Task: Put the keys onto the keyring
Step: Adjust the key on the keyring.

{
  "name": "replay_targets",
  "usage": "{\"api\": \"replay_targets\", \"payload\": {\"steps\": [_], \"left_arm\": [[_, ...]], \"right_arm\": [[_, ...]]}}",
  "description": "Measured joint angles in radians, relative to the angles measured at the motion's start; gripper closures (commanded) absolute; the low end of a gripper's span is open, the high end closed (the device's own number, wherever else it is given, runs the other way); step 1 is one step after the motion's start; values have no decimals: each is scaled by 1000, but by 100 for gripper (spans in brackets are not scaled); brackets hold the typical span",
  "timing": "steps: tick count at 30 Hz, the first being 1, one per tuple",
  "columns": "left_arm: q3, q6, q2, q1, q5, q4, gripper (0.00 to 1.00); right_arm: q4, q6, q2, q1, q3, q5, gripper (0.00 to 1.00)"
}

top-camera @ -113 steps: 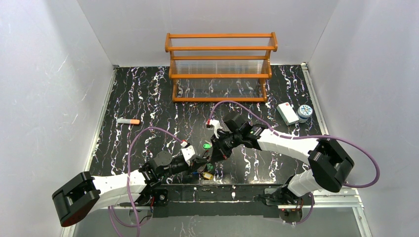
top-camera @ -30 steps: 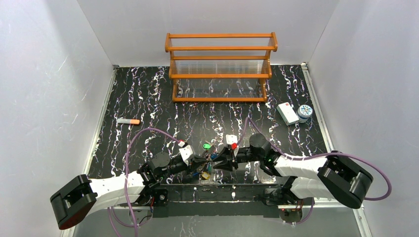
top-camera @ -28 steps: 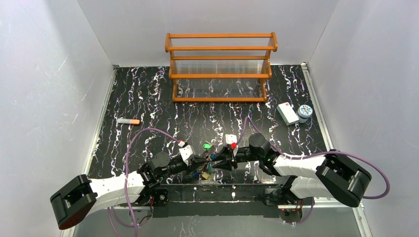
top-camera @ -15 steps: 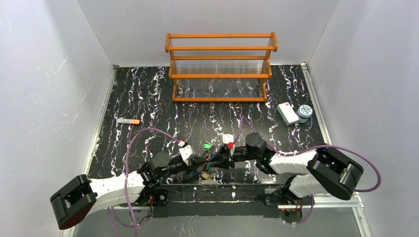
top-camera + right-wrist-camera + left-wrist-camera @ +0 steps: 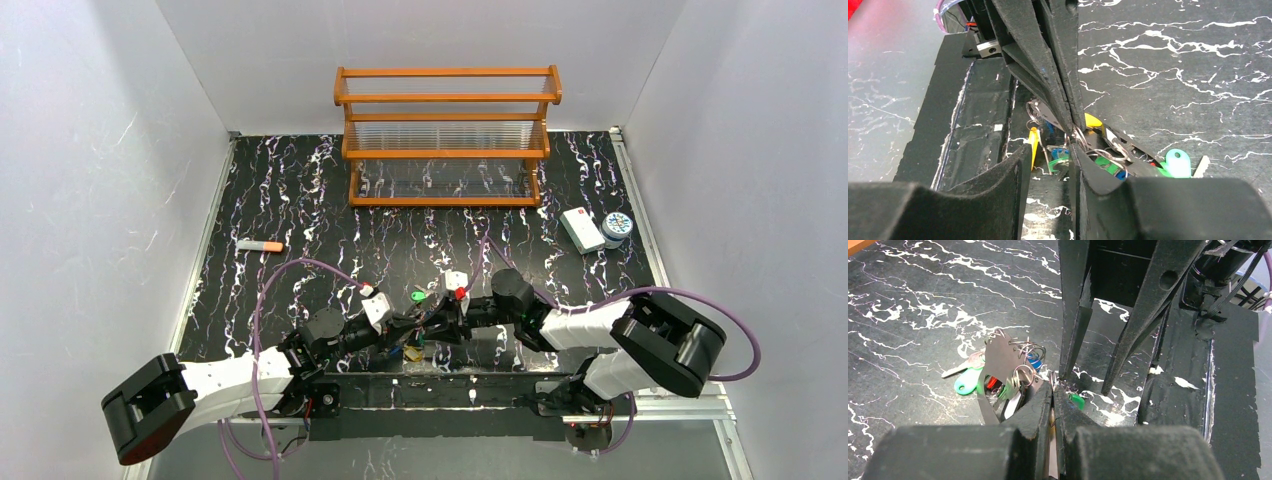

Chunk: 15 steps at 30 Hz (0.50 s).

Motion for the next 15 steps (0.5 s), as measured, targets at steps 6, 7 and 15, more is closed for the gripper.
{"api": "replay_targets", "payload": {"steps": [6, 7, 15], "left_arm": [[0, 0, -3, 0, -2, 3, 100], [0, 0, -4, 0, -2, 5, 100], [0, 0, -4, 0, -6, 10, 100]], "right_arm": [[-6, -2, -5, 2, 0, 40, 56], [-9, -3, -10, 3, 0, 46, 55], [-5, -6, -10, 6, 0, 52, 55]]}}
